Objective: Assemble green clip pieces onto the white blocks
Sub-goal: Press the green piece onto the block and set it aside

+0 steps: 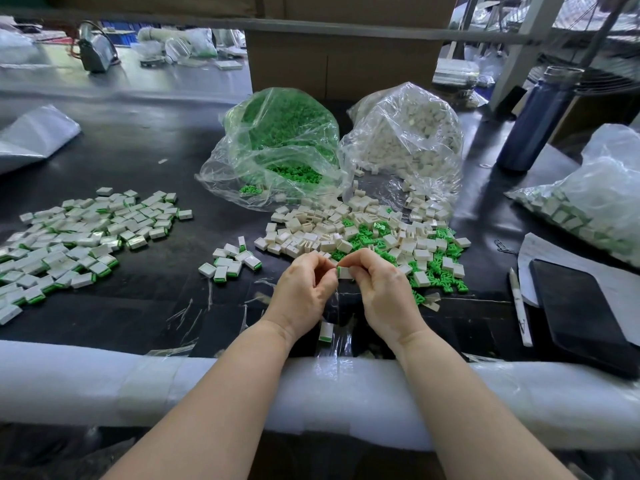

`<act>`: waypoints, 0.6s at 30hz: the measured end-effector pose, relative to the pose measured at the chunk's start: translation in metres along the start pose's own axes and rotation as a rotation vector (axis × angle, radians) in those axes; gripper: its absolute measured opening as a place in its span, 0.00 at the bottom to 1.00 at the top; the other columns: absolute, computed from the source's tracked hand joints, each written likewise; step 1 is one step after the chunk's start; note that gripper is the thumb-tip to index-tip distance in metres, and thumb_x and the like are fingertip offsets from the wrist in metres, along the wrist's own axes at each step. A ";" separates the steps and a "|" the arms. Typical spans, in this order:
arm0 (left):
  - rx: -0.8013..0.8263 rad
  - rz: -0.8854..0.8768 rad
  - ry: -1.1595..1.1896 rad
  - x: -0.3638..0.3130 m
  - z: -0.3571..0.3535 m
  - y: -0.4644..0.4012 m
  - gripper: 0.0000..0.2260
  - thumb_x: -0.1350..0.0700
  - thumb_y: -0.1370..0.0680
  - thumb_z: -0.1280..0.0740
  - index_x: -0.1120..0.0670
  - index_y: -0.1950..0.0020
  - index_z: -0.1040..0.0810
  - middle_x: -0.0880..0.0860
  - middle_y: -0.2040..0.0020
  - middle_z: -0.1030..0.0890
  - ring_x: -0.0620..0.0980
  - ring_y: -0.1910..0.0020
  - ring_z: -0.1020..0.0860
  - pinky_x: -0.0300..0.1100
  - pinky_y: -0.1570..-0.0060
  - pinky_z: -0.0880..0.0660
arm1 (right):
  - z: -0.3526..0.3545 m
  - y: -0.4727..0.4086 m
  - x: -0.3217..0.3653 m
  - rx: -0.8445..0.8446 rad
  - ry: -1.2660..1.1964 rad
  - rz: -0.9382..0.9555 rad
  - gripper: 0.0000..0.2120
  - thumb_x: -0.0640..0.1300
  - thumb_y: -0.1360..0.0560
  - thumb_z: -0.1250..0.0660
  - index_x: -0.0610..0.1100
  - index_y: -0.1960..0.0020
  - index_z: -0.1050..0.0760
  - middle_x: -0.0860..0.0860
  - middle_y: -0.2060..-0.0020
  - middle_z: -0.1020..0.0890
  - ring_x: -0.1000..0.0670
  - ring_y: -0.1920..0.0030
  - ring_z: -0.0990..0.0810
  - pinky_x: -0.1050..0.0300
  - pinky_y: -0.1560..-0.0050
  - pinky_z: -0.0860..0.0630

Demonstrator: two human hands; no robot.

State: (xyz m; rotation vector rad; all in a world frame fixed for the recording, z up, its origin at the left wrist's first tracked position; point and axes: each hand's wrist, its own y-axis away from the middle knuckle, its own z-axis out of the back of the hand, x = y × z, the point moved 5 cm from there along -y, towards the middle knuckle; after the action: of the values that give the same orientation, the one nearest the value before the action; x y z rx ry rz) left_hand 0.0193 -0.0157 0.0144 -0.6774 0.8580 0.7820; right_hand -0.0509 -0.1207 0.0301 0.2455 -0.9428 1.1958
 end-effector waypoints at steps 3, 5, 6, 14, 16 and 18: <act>0.000 0.005 0.024 -0.001 0.001 0.001 0.02 0.60 0.23 0.36 0.56 0.55 0.25 0.53 0.59 0.23 0.48 0.63 0.27 0.38 0.60 0.29 | 0.000 0.000 0.000 0.005 -0.003 0.000 0.08 0.37 0.21 0.40 0.43 0.49 0.22 0.51 0.56 0.20 0.49 0.54 0.22 0.54 0.51 0.26; 0.004 0.018 0.035 0.000 0.001 0.001 0.02 0.60 0.23 0.36 0.56 0.55 0.25 0.53 0.60 0.23 0.48 0.64 0.27 0.39 0.61 0.28 | -0.001 0.000 0.001 0.008 -0.006 0.008 0.08 0.37 0.22 0.40 0.42 0.49 0.22 0.50 0.56 0.19 0.49 0.53 0.23 0.54 0.51 0.26; 0.008 0.025 0.041 0.000 0.000 0.001 0.02 0.60 0.23 0.37 0.56 0.56 0.25 0.52 0.62 0.24 0.47 0.65 0.28 0.39 0.63 0.28 | -0.001 0.000 0.002 0.009 -0.007 0.013 0.08 0.36 0.22 0.40 0.42 0.49 0.22 0.50 0.56 0.20 0.49 0.54 0.23 0.54 0.51 0.27; 0.037 0.045 -0.008 0.000 -0.004 0.003 0.05 0.64 0.23 0.41 0.57 0.58 0.30 0.48 0.69 0.32 0.45 0.71 0.37 0.35 0.71 0.36 | -0.002 0.000 0.002 0.021 -0.046 0.009 0.08 0.37 0.22 0.39 0.43 0.50 0.22 0.50 0.58 0.20 0.49 0.55 0.23 0.53 0.51 0.26; 0.043 0.040 -0.005 -0.001 -0.004 0.003 0.06 0.65 0.24 0.42 0.57 0.59 0.30 0.47 0.69 0.33 0.45 0.71 0.37 0.35 0.72 0.36 | -0.003 -0.001 0.001 0.021 -0.074 0.000 0.08 0.36 0.22 0.39 0.43 0.51 0.21 0.51 0.58 0.20 0.49 0.54 0.23 0.52 0.50 0.26; 0.048 0.047 0.010 -0.001 -0.004 0.004 0.07 0.66 0.25 0.43 0.57 0.59 0.31 0.47 0.69 0.33 0.45 0.71 0.37 0.35 0.72 0.37 | -0.003 -0.001 0.001 0.020 -0.101 -0.007 0.08 0.36 0.22 0.39 0.43 0.52 0.21 0.51 0.58 0.20 0.49 0.54 0.22 0.52 0.49 0.26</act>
State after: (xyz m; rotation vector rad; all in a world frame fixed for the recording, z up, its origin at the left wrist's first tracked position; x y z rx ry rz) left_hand 0.0143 -0.0168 0.0125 -0.6211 0.9021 0.7979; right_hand -0.0487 -0.1190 0.0291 0.3272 -1.0175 1.1956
